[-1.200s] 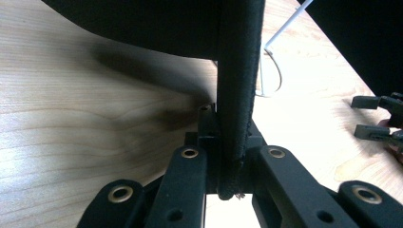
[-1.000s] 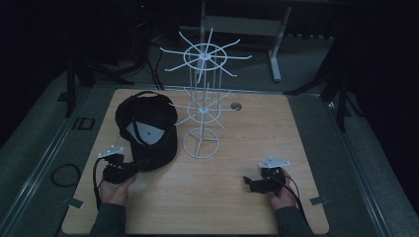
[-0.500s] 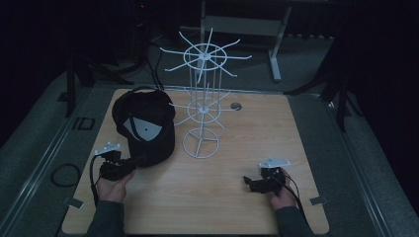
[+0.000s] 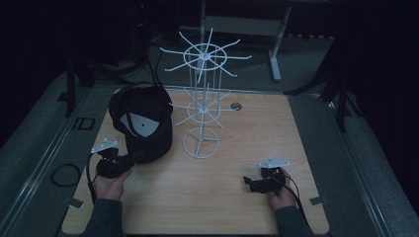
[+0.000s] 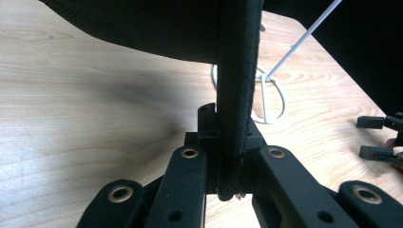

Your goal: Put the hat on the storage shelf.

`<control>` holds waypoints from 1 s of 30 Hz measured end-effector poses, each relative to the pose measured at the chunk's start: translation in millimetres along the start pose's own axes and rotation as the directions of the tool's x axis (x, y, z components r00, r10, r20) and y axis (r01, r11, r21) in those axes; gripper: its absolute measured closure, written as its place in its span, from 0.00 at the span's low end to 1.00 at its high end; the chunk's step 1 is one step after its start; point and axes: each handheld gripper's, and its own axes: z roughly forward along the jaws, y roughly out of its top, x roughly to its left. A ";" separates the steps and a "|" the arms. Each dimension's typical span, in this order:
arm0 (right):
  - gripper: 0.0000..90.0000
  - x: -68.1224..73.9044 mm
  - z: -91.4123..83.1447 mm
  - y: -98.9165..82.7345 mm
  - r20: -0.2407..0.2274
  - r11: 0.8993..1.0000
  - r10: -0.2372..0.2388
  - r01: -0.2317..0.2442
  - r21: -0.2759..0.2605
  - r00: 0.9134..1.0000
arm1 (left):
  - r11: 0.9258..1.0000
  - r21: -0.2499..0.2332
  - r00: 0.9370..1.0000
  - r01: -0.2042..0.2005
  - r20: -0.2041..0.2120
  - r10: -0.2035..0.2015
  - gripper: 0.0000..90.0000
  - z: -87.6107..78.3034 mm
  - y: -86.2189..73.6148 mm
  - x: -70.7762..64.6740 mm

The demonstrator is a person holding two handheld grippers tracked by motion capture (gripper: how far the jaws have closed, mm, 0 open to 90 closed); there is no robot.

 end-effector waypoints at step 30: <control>0.13 -0.4 0.2 0.1 -0.003 1.000 -0.005 0.005 -0.001 1.000 | 0.997 -0.053 0.997 -0.055 -0.065 0.051 0.96 -13.6 10.2 -5.5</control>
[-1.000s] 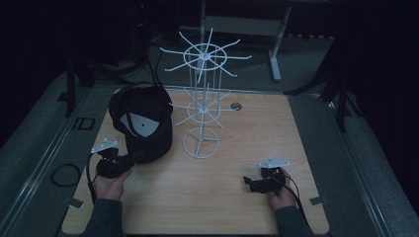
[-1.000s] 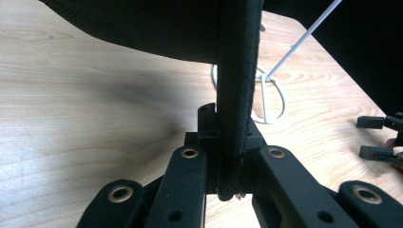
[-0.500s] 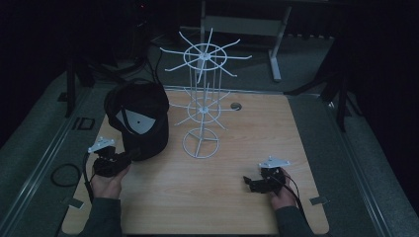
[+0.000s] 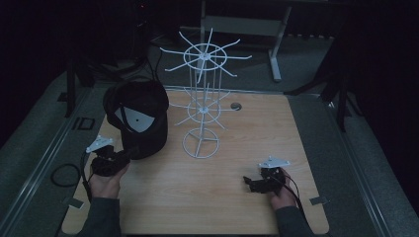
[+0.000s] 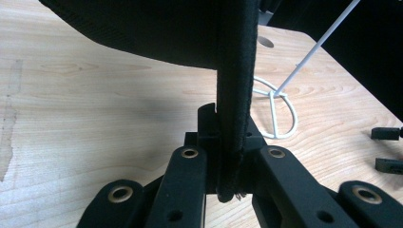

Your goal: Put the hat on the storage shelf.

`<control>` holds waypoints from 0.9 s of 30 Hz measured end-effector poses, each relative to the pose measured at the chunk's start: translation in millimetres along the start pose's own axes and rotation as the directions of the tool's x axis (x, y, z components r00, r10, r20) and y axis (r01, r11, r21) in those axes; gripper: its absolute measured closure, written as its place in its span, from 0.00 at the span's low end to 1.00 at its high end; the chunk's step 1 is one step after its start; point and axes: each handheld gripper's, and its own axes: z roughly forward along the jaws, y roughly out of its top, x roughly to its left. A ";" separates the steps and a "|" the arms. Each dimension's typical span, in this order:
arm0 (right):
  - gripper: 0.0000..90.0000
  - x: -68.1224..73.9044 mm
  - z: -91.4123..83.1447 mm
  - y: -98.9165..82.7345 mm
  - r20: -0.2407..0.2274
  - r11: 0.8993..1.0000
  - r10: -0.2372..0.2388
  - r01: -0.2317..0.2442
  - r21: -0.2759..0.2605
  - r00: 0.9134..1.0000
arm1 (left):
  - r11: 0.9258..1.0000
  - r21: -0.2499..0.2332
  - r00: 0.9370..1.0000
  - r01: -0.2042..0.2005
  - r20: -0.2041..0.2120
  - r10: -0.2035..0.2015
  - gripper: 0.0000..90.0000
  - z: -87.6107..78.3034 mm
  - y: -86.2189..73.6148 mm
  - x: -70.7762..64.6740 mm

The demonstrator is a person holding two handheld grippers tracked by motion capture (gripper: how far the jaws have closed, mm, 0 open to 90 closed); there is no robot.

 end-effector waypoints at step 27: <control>0.13 0.0 0.0 0.0 0.000 1.000 0.000 0.000 0.000 1.000 | 0.998 -0.039 0.998 -0.044 -0.039 0.043 0.96 -6.5 11.2 -14.3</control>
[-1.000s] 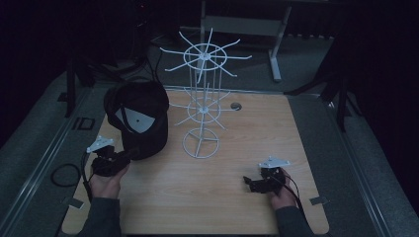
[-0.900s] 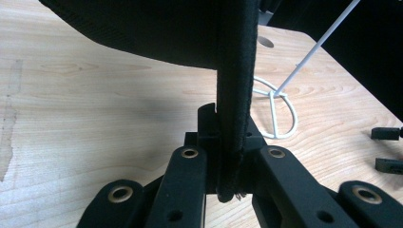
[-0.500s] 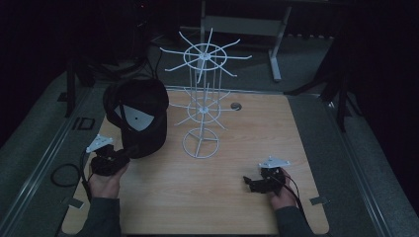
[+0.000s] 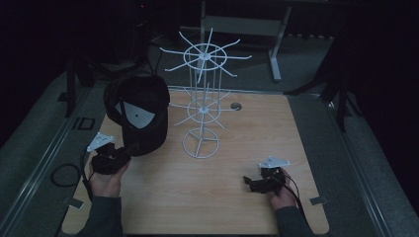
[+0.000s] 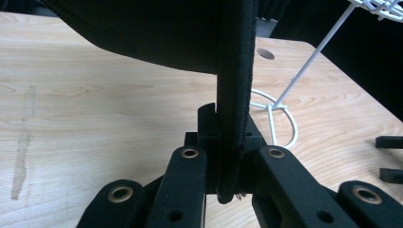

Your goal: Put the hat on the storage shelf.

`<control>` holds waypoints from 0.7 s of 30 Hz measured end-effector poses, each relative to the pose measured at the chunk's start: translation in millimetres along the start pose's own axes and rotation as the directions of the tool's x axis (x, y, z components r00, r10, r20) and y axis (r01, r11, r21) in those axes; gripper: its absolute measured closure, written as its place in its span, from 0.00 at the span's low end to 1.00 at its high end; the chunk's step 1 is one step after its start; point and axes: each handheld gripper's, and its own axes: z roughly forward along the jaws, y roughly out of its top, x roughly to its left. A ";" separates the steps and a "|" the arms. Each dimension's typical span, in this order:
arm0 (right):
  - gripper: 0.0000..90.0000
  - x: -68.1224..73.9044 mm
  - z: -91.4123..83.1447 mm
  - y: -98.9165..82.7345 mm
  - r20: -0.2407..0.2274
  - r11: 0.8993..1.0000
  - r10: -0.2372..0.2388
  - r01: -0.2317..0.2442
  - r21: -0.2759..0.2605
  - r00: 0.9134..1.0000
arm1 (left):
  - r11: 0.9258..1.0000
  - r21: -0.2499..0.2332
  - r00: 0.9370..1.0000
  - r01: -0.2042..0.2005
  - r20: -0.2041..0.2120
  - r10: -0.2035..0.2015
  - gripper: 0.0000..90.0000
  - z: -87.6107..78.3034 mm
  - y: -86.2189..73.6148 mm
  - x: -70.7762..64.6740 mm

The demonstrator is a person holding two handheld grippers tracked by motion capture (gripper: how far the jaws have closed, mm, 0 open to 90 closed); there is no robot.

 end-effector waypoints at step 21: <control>0.13 0.1 0.0 0.0 0.000 1.000 0.002 -0.002 -0.001 1.000 | 0.998 -0.062 1.000 0.003 -0.025 -0.004 0.96 -7.3 7.8 -4.6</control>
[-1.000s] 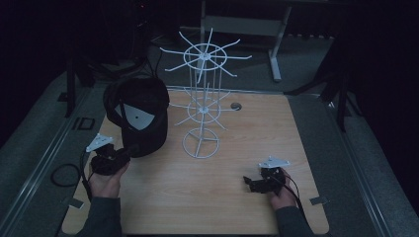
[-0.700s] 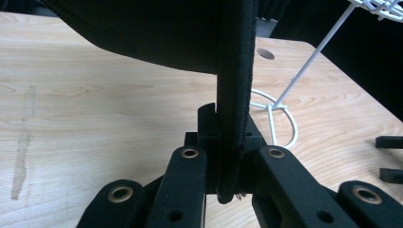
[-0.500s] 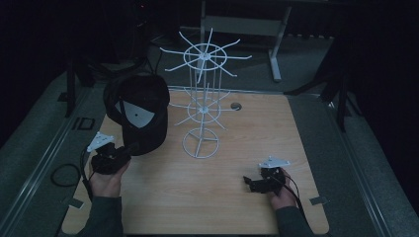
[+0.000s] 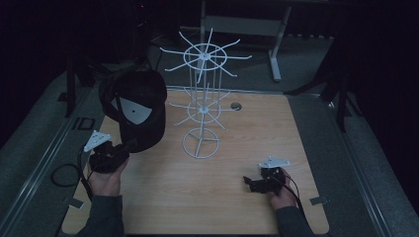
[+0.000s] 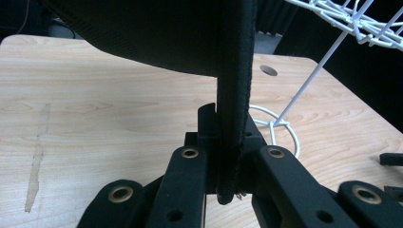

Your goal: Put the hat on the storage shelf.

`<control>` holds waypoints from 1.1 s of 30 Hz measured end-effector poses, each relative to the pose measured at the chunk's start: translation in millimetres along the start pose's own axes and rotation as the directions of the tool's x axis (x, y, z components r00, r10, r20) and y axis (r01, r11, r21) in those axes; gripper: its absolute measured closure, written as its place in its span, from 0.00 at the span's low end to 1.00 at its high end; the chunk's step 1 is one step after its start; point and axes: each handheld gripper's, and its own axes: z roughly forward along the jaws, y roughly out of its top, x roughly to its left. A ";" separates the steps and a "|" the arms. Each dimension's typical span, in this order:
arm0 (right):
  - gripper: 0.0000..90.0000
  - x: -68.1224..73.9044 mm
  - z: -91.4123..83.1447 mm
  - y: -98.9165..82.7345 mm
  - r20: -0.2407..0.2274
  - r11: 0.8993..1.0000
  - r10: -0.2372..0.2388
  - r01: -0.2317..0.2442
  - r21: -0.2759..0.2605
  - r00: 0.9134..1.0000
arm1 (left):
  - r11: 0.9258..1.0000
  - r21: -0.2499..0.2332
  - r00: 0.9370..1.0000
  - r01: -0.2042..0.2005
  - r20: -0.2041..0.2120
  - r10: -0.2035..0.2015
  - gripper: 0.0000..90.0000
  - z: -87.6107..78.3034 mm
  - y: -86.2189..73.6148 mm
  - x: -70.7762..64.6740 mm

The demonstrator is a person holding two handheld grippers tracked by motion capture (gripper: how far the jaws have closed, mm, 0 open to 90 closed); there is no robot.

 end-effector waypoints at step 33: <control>0.13 0.0 -0.1 0.0 0.000 1.000 0.000 0.000 0.001 1.000 | 0.996 -0.063 0.998 -0.067 -0.025 0.065 0.96 -13.2 15.3 -17.4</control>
